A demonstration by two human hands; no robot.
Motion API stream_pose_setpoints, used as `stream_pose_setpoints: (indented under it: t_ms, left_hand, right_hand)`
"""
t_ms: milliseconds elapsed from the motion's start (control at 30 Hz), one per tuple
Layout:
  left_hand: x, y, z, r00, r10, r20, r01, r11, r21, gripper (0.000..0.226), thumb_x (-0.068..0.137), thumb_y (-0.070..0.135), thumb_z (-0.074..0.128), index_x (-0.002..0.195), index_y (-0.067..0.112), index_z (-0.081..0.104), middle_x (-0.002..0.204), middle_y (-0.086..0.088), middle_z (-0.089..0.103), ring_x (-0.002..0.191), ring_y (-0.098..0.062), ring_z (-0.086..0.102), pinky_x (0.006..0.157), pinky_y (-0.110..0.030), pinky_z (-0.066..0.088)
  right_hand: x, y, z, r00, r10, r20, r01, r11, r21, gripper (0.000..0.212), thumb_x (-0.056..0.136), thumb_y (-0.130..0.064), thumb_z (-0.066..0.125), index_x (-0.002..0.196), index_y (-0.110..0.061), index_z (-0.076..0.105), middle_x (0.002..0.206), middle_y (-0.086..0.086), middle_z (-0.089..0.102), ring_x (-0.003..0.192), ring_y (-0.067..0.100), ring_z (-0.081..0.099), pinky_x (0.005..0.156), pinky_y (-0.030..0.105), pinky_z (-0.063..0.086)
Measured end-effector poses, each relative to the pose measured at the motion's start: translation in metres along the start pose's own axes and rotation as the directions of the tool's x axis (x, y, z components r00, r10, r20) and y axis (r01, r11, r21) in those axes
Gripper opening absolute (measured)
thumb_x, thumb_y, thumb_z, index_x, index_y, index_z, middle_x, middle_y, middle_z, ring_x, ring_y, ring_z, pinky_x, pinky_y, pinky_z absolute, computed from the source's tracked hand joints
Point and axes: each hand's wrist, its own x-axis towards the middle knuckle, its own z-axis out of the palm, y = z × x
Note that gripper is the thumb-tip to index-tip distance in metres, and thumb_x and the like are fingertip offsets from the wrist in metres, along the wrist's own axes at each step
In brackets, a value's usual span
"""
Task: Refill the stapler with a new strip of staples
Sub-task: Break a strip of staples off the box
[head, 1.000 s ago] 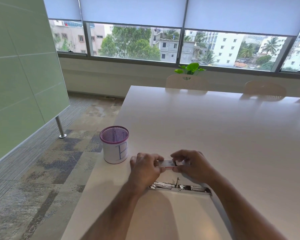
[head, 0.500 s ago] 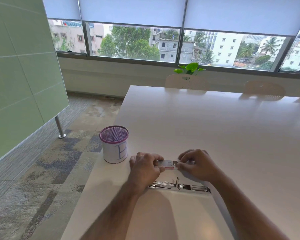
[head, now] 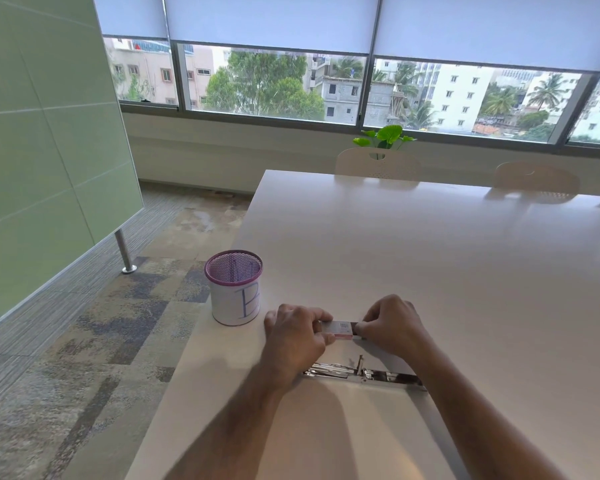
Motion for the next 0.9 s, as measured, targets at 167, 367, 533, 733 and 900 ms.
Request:
stream_pose_setpoints:
  t_ms: [167, 367, 533, 733, 900]
  left_hand:
    - [0.001, -0.001, 0.001, 1.0, 0.005, -0.006, -0.005, 1.0, 0.003, 0.037, 0.081, 0.044, 0.072, 0.118, 0.042, 0.068, 0.087, 0.019, 0.061, 0.112, -0.013, 0.048, 0.101, -0.037, 0.025]
    - [0.001, -0.002, 0.002, 1.0, 0.003, -0.007, -0.003, 1.0, -0.003, 0.036, 0.081, 0.043, 0.073, 0.117, 0.042, 0.068, 0.086, 0.02, 0.06, 0.111, -0.013, 0.047, 0.099, -0.037, 0.025]
    - [0.002, -0.003, 0.003, 1.0, -0.002, -0.01, 0.002, 1.0, -0.005, 0.037, 0.08, 0.043, 0.074, 0.117, 0.043, 0.068, 0.097, 0.016, 0.069, 0.112, -0.013, 0.047, 0.1, -0.037, 0.025]
    - [0.002, -0.004, 0.004, 1.0, -0.005, -0.006, 0.005, 1.0, -0.003, 0.038, 0.08, 0.043, 0.074, 0.117, 0.043, 0.068, 0.091, 0.019, 0.065, 0.11, -0.013, 0.046, 0.098, -0.037, 0.025]
    - [0.002, -0.004, 0.003, 1.0, -0.007, 0.003, 0.007, 1.0, -0.004, 0.037, 0.081, 0.043, 0.073, 0.118, 0.042, 0.068, 0.095, 0.017, 0.068, 0.113, -0.014, 0.046, 0.104, -0.041, 0.025]
  right_hand:
    - [0.002, 0.0, 0.005, 0.998, 0.05, 0.036, -0.05, 0.999, -0.011, 0.032, 0.068, -0.032, 0.076, 0.044, -0.02, 0.059, 0.046, -0.008, 0.052, 0.052, 0.011, 0.048, 0.043, 0.023, 0.031]
    - [0.003, 0.004, 0.002, 0.994, 0.104, 0.043, -0.11, 0.979, 0.171, 0.024, 0.071, -0.027, 0.073, 0.058, -0.006, 0.071, 0.055, 0.002, 0.062, 0.052, 0.013, 0.05, 0.049, 0.025, 0.036]
    - [0.002, 0.012, -0.001, 0.987, 0.153, 0.045, -0.157, 0.881, 0.446, 0.023, 0.076, -0.022, 0.071, 0.063, -0.003, 0.072, 0.062, 0.008, 0.071, 0.059, 0.018, 0.057, 0.059, 0.029, 0.042]
    - [0.001, 0.009, 0.0, 0.99, 0.127, 0.058, -0.138, 0.828, 0.544, 0.019, 0.078, -0.013, 0.069, 0.06, -0.007, 0.071, 0.068, 0.015, 0.076, 0.06, 0.019, 0.066, 0.07, 0.036, 0.053]
    - [0.001, 0.009, 0.001, 0.989, 0.123, 0.077, -0.145, 0.801, 0.581, 0.016, 0.08, -0.009, 0.068, 0.066, -0.004, 0.071, 0.062, 0.01, 0.076, 0.056, 0.018, 0.067, 0.073, 0.039, 0.058]
